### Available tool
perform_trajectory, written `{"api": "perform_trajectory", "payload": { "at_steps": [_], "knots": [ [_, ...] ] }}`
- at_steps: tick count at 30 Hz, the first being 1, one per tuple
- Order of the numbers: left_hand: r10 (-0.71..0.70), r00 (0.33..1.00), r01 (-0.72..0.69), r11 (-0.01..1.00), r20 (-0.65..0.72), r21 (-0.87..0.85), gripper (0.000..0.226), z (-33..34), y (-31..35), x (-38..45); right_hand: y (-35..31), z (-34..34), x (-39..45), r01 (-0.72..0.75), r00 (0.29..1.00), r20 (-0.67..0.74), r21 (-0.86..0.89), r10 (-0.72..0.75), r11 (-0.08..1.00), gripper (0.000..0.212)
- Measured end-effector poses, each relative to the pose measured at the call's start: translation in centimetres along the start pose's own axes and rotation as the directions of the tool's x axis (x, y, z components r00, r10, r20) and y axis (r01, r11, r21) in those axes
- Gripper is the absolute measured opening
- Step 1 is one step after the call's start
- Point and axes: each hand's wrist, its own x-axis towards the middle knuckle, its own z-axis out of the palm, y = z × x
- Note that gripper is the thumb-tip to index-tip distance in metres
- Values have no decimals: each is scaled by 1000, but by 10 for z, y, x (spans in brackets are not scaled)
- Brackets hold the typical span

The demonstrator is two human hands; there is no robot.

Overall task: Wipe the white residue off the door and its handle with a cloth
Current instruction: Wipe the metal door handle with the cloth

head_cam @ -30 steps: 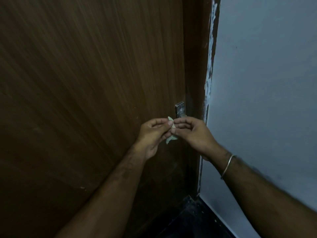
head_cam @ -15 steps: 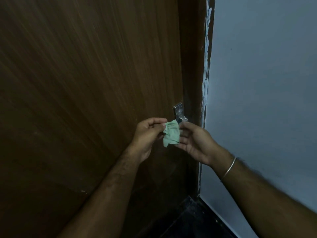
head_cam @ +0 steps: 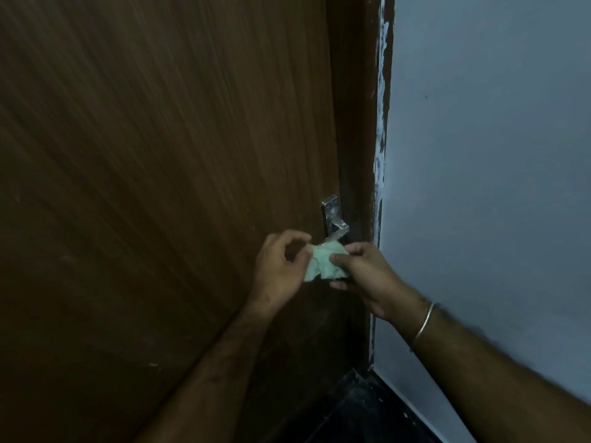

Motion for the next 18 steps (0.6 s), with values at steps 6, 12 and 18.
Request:
{"api": "perform_trajectory", "payload": {
  "at_steps": [6,12,18],
  "knots": [
    [-339,845,523,689,415,-502,36,-3,-12,-7,7,2,-8,166,972,183,-81,-149,983,17],
    [-206,926,326,858,317,-397,36,4,-20,-7,12,-6,-8,128,973,217,-217,-80,968,28],
    [-180,970,185,983,163,-14,14,9,-18,-5,8,-15,-6,304,951,172,-663,-256,684,16]
  ]
}}
